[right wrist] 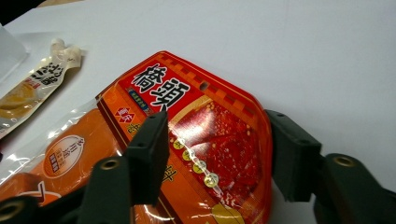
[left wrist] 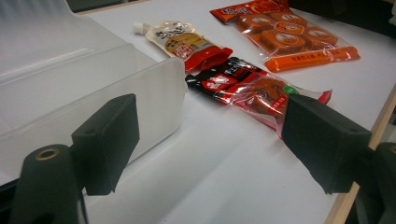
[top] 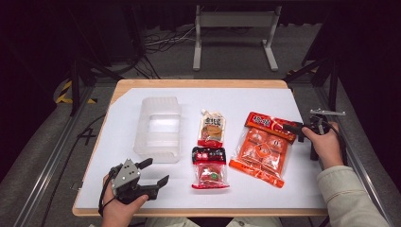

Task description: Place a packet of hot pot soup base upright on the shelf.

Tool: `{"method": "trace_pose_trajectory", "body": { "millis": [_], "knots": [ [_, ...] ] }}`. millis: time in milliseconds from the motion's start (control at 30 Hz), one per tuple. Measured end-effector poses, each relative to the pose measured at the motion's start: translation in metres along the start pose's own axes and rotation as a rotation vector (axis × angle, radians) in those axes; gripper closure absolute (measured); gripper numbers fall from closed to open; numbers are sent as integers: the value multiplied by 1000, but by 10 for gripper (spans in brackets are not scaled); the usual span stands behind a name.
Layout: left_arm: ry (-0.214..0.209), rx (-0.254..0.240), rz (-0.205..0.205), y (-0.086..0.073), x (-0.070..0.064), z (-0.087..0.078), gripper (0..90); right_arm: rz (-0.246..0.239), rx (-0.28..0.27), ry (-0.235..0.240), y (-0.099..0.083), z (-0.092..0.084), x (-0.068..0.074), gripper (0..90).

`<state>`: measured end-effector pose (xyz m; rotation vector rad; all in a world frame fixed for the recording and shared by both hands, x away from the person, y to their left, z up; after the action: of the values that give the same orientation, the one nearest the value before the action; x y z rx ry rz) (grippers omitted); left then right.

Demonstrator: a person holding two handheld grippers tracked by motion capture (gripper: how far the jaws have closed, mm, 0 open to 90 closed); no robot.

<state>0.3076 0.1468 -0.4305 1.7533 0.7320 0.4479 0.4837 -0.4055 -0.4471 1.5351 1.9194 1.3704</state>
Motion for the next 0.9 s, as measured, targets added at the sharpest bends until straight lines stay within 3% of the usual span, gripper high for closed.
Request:
{"method": "trace_pose_trajectory", "body": {
  "millis": [133,233,367,500,600,633,733,767,900],
  "knots": [
    [0,3,4,0,1,0,204,43,-8,16,0,-4,-4,548],
    [0,3,-2,-1,0,0,204,41,-1,26,0,-6,-4,578],
    [-1,3,0,-1,0,1,204,4,10,25,-1,-7,-3,583],
    [-4,8,6,-1,-1,1,204,-73,32,4,-4,-1,-2,539],
    [-4,7,2,-1,-1,2,204,-79,40,2,-5,4,-3,546],
    [-3,7,2,-1,-1,2,204,-75,40,7,-5,5,-4,570],
    [-4,5,0,-1,0,2,203,-66,27,-2,-4,3,-3,753],
    [-3,8,0,-1,0,2,204,-52,19,19,-2,0,0,785],
    [-3,10,2,-2,0,2,203,-82,36,86,-1,-3,8,804]
  ]
}}
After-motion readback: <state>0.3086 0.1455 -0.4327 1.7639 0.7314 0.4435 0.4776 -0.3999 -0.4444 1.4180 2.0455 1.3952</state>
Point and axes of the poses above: each handheld gripper's, and its own axes: z roughly forward along the jaws, y roughly out of its top, x roughly to its left, the point moved 4 cm from there along z, roughly forward along the jaws, and after that the axes turned 7 degrees about -x, right-handed, at the moved point
